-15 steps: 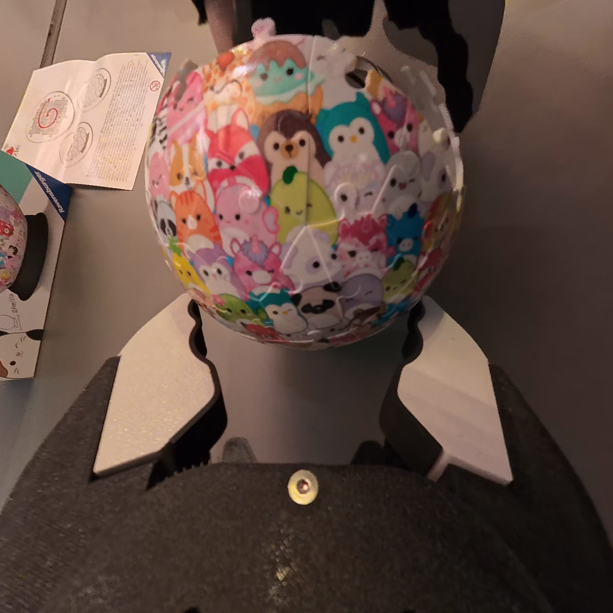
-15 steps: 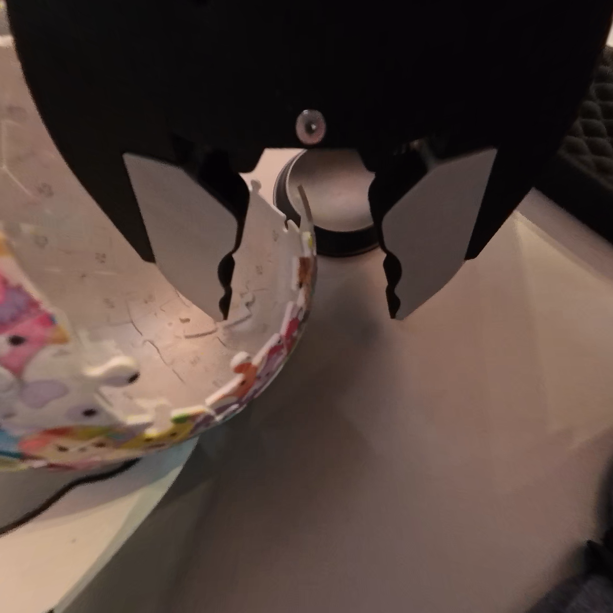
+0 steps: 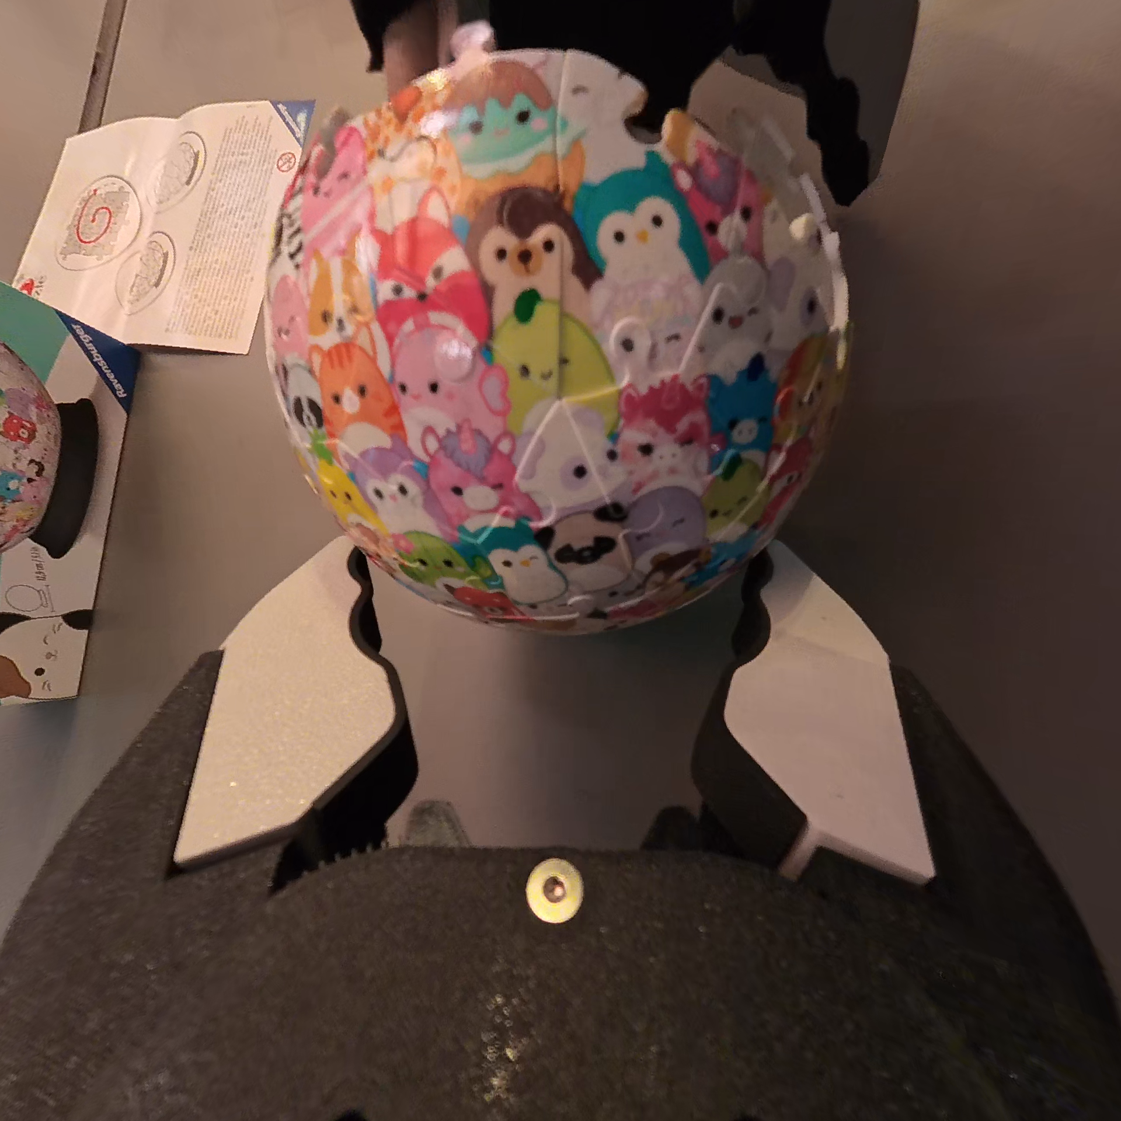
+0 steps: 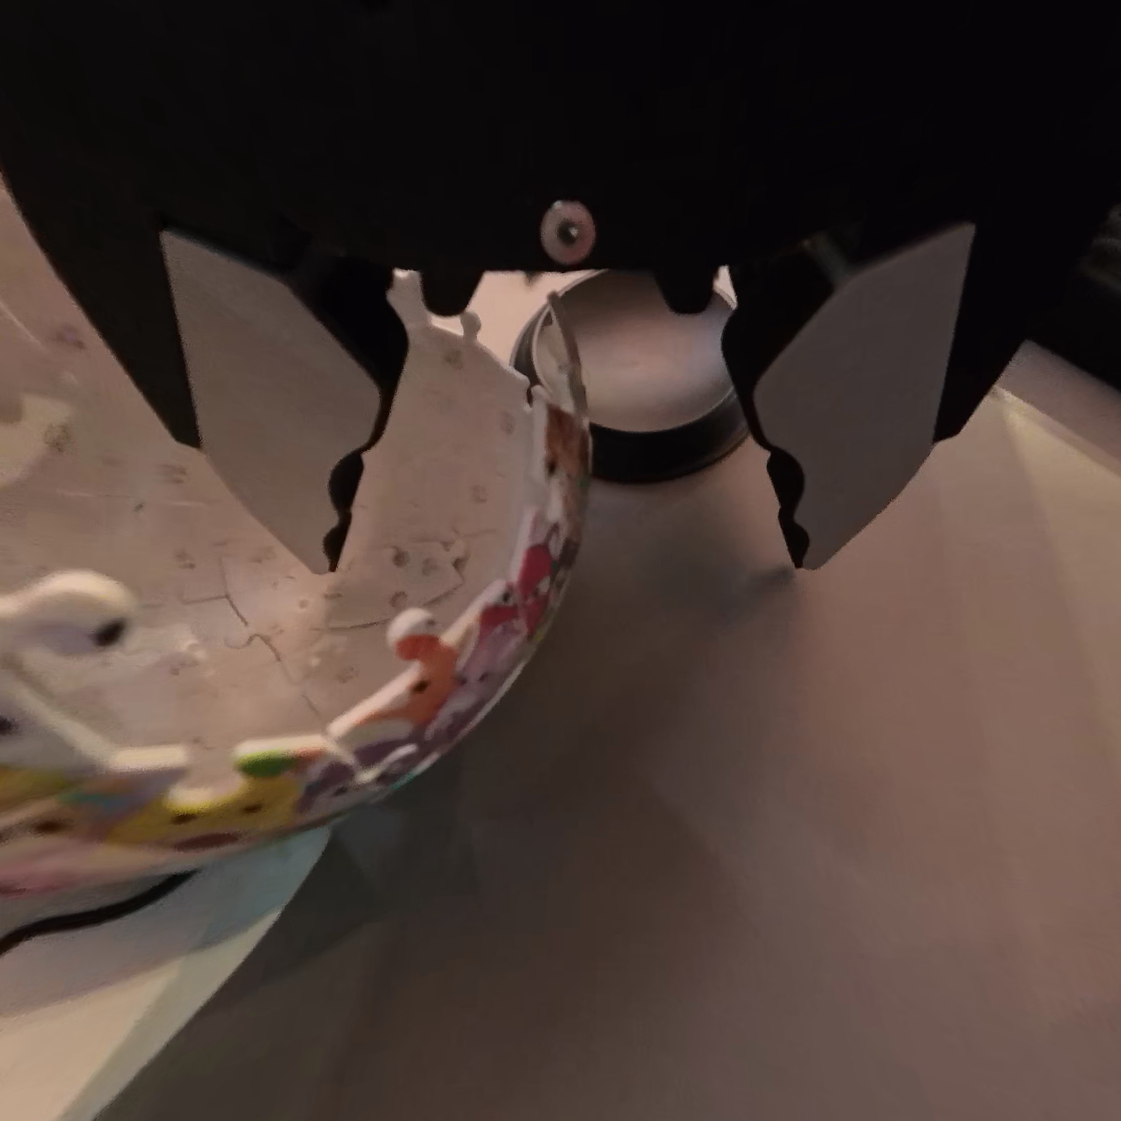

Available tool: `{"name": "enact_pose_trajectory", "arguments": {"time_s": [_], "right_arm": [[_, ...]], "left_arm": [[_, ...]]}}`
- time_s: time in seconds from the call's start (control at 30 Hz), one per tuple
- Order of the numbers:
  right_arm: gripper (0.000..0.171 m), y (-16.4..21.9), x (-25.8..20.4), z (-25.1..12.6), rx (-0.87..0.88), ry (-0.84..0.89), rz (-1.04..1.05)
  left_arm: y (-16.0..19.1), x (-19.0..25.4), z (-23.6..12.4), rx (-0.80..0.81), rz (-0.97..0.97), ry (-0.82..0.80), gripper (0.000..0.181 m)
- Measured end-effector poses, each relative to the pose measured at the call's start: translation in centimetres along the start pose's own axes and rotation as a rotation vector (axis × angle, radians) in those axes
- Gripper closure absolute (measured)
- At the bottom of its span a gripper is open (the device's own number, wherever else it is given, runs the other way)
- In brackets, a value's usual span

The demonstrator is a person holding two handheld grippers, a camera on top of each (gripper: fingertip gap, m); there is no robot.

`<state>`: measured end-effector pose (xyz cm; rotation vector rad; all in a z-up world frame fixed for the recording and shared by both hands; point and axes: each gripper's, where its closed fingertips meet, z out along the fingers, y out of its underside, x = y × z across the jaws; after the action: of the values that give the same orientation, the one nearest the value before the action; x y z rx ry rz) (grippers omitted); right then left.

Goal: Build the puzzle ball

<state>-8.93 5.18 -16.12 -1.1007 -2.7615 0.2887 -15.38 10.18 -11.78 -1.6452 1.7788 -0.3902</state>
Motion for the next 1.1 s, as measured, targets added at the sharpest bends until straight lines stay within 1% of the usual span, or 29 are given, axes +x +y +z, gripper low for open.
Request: {"name": "enact_pose_trajectory", "arguments": {"time_s": [0.1,0.4,0.53,0.7,0.77,0.9,0.97,1.1], "right_arm": [[0.033,0.4,0.1,0.5,-0.038,-0.001,-0.015],[0.034,0.3,0.3,0.6,-0.044,-0.033,-0.018],[0.038,0.4,0.5,0.6,-0.052,-0.020,-0.018],[0.050,0.2,0.0,0.4,-0.047,-0.019,-0.015],[0.052,0.2,-0.2,0.3,-0.048,-0.021,0.007],[0.063,0.1,-0.7,-0.1,-0.038,-0.046,0.039],[0.064,0.2,-0.8,-0.3,-0.036,-0.045,0.056],[0.062,1.0,-0.1,-0.3,-0.066,0.012,0.090]], "left_arm": [[-0.1,0.0,0.0,0.002,0.003,0.000,0.066],[0.0,0.0,0.1,0.006,0.006,0.004,0.066],[-0.1,-0.2,0.0,0.015,0.002,-0.010,0.069],[-0.3,-0.8,-0.2,0.027,-0.012,-0.029,0.071],[-0.3,-0.8,-0.1,0.025,-0.012,-0.029,0.071],[-0.2,-0.4,0.4,0.006,0.002,-0.027,0.068],[-0.2,-0.4,0.6,-0.002,0.008,-0.026,0.068],[-0.3,-0.4,0.6,0.005,0.003,-0.022,0.068]]}}
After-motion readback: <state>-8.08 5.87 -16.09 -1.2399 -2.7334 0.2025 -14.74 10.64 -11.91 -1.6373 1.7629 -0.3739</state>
